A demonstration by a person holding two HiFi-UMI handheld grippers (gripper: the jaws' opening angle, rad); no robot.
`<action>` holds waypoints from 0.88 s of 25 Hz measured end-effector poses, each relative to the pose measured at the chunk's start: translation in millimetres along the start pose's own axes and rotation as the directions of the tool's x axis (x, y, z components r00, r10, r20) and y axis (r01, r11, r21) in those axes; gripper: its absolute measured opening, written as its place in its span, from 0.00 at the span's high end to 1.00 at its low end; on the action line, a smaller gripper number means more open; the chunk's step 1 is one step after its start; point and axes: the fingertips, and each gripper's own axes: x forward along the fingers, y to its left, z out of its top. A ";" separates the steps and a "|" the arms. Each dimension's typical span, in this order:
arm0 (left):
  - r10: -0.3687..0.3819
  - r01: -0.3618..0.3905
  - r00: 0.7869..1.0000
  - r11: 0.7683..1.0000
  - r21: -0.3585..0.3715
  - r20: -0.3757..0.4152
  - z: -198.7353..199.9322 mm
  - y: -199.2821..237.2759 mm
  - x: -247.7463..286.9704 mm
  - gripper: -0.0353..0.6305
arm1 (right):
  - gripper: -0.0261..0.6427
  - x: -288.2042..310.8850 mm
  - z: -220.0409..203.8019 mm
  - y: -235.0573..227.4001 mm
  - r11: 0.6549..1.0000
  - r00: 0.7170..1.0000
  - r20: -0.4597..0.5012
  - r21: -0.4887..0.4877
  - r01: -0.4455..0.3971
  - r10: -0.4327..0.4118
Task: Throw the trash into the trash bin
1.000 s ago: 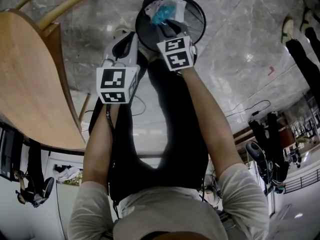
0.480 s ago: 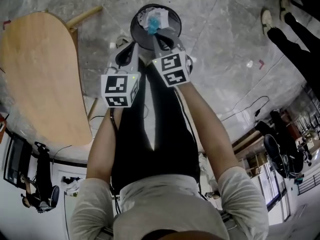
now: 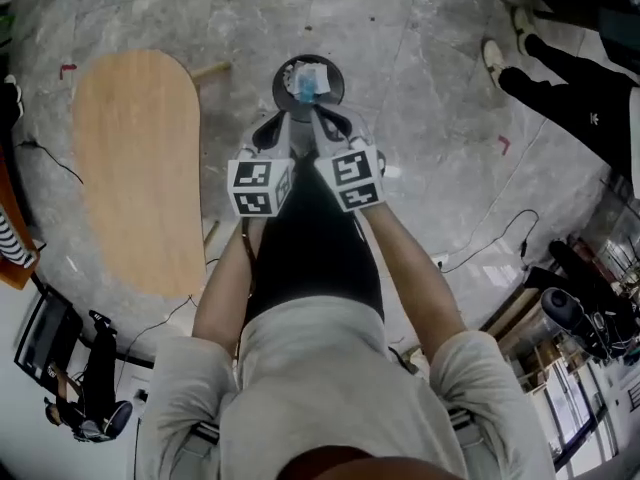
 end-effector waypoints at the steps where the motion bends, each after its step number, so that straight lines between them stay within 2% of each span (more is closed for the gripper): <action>1: -0.006 0.006 1.000 1.000 0.003 0.006 6.3 -10.1 -12.1 0.92 | 0.95 -16.2 11.0 4.6 1.000 1.000 0.021 -0.004 0.003 -0.003; 7: -0.031 0.026 0.996 0.998 0.061 0.083 58.7 -63.5 -70.2 0.92 | 0.95 -96.6 67.8 11.4 0.999 0.988 0.147 0.012 0.044 -0.045; 11: -0.042 0.027 0.992 0.992 0.125 0.119 90.1 -73.8 -99.6 0.92 | 0.95 -129.4 100.9 20.1 0.996 0.969 0.233 0.024 0.081 -0.084; 16: -0.070 0.055 0.989 0.992 0.114 0.134 94.9 -77.3 -156.4 0.92 | 0.95 -166.3 115.7 63.3 0.991 0.959 0.249 0.048 0.124 -0.132; 22: -0.159 0.118 0.971 0.968 0.220 0.179 107.9 -85.8 -213.6 0.92 | 0.95 -201.4 138.8 112.4 0.979 0.922 0.330 0.063 0.192 -0.202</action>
